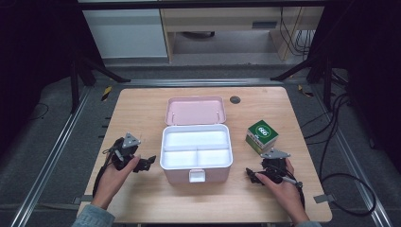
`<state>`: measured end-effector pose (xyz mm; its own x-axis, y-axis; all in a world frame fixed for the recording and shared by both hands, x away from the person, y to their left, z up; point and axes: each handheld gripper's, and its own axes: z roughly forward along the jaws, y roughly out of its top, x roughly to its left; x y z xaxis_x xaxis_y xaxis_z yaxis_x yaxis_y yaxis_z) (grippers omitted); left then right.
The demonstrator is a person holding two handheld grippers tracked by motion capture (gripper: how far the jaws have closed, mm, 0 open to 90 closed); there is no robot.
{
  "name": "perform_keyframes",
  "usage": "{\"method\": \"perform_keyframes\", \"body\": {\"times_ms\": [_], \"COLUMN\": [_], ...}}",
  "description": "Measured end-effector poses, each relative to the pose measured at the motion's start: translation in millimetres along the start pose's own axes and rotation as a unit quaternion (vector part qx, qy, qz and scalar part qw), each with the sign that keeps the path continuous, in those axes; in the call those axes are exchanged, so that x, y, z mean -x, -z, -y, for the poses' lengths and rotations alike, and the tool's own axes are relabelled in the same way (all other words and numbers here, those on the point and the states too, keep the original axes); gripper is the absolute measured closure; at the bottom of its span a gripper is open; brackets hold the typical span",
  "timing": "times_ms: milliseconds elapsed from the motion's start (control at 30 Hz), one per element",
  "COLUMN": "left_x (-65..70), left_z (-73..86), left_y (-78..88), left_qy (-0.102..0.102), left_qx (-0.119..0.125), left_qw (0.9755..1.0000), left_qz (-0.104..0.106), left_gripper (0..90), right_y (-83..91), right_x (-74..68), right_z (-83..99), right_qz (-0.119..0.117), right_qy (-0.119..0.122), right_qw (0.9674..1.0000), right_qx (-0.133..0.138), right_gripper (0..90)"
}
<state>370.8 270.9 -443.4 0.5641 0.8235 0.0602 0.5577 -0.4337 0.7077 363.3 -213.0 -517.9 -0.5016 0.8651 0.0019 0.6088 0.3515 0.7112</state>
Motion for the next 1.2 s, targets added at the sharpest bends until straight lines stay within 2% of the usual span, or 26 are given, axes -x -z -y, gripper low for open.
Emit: {"method": "perform_keyframes", "body": {"times_ms": [67,367,567,700,733,767,800,867,900,967,1033,1100,1200], "left_x": [-1.2,0.7,1.7,1.9,2.2,2.2,2.4,2.3,2.5,2.3,2.2,2.4,2.7], "left_z": [-8.9,-32.4,-41.0,-41.0,-40.1,-39.4,-38.1,-37.8,-37.7,-37.7,-37.7,-37.7,-37.9], "left_y": [6.2,19.0,21.0,19.8,18.5,17.7,16.1,16.0,15.9,16.3,17.1,17.3,17.7], "left_qy": [-0.017,-0.049,-0.056,-0.053,-0.050,-0.050,-0.050,-0.054,-0.056,-0.058,-0.058,-0.060,-0.062], "left_qx": [-0.002,-0.003,0.000,0.002,0.002,0.001,-0.001,-0.004,-0.006,-0.007,-0.007,-0.010,-0.012], "left_qw": [0.9998,0.9987,0.9983,0.9985,0.9986,0.9986,0.9986,0.9984,0.9983,0.9982,0.9982,0.9980,0.9979], "left_qz": [0.005,0.012,0.014,0.014,0.015,0.016,0.016,0.015,0.014,0.013,0.015,0.014,0.012], "left_gripper": [4.5,5.4,6.0,6.0,6.1,6.2,6.2,6.2,6.2,6.2,6.2,6.3,6.2], "right_y": [0.0,0.0,0.0,0.5,1.0,2.5,5.9,8.0,13.9,17.7,32.7,36.3,51.6], "right_x": [0.0,0.0,0.0,0.1,0.3,1.9,5.7,7.0,9.2,9.8,9.1,9.3,9.6], "right_z": [0.0,0.0,0.0,0.1,0.3,0.6,0.4,-0.4,-4.0,-6.8,-16.7,-19.3,-31.4], "right_qz": [0.000,0.000,0.000,0.001,0.002,-0.001,-0.009,-0.016,-0.025,-0.027,-0.035,-0.038,-0.043], "right_qy": [0.000,0.000,0.000,-0.002,-0.003,-0.002,-0.009,-0.012,-0.006,0.002,0.014,0.018,0.032], "right_qw": [1.0000,1.0000,1.0000,1.0000,1.0000,1.0000,0.9998,0.9997,0.9995,0.9995,0.9990,0.9988,0.9980], "right_qx": [0.000,0.000,0.000,0.001,0.001,0.007,0.013,0.013,0.017,0.015,0.022,0.024,0.034], "right_gripper": [1.6,1.6,1.6,3.0,5.3,12.5,16.2,17.3,24.4,25.3,30.9,32.5,37.2]}}
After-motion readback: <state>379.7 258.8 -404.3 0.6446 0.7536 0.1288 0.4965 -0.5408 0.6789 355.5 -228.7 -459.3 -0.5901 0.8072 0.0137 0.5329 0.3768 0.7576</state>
